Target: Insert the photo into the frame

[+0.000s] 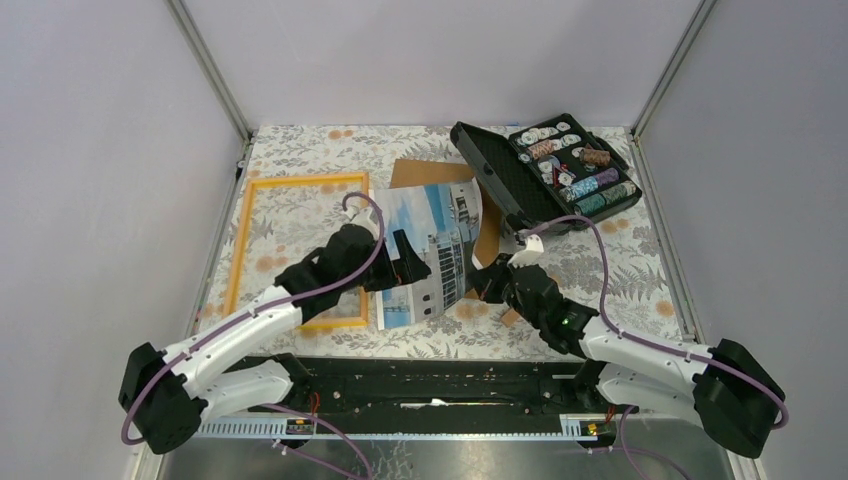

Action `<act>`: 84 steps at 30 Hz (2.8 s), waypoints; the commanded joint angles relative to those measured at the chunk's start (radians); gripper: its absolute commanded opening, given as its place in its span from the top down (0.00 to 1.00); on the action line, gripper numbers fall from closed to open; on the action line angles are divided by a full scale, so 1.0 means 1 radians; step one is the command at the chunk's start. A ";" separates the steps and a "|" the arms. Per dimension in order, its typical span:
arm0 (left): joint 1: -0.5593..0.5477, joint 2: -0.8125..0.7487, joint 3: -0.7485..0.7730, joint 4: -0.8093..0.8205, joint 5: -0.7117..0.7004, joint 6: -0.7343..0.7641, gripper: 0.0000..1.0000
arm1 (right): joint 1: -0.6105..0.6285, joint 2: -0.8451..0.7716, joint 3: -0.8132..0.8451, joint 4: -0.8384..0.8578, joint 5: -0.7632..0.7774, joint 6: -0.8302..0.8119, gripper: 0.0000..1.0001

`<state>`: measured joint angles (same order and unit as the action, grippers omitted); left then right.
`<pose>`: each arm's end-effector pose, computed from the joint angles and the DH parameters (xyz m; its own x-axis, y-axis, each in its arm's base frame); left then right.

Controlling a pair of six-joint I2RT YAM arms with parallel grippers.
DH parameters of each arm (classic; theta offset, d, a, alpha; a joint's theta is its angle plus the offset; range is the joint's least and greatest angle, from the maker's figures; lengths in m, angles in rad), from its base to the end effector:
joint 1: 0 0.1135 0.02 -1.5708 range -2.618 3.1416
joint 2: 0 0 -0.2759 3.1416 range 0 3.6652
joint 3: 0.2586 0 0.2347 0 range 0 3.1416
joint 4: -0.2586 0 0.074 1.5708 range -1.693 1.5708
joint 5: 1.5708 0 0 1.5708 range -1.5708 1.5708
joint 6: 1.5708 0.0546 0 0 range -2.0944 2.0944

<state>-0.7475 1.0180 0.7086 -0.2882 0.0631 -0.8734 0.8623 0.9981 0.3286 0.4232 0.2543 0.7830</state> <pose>0.1559 -0.1492 0.2641 -0.8144 -0.2882 -0.5037 0.1440 0.7405 -0.6565 0.1462 0.1495 0.2207 -0.5189 0.4437 -0.7307 -0.2965 0.7083 0.6407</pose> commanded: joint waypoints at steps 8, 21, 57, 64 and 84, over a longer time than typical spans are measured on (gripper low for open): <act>0.018 -0.128 0.143 -0.110 -0.007 0.112 0.01 | 0.010 -0.056 0.277 -0.427 -0.039 0.007 1.00; -0.182 -0.063 0.099 0.043 -0.016 0.435 0.02 | 0.010 0.014 0.454 -0.658 0.020 0.401 1.00; -0.495 0.319 0.194 0.110 -0.454 0.793 0.37 | 0.010 0.014 0.565 -0.991 0.133 0.752 0.96; -0.496 0.303 0.166 0.154 -0.497 0.817 0.69 | 0.010 0.008 0.561 -0.991 0.121 0.757 0.86; -0.491 0.183 0.265 0.001 -0.491 0.707 1.00 | 0.010 -0.479 0.610 -0.981 0.423 0.280 0.16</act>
<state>-1.2388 1.2617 0.8886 -0.2550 -0.4149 -0.1062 0.8661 0.6399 0.9211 -0.5255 0.4854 1.1465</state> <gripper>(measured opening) 0.007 0.834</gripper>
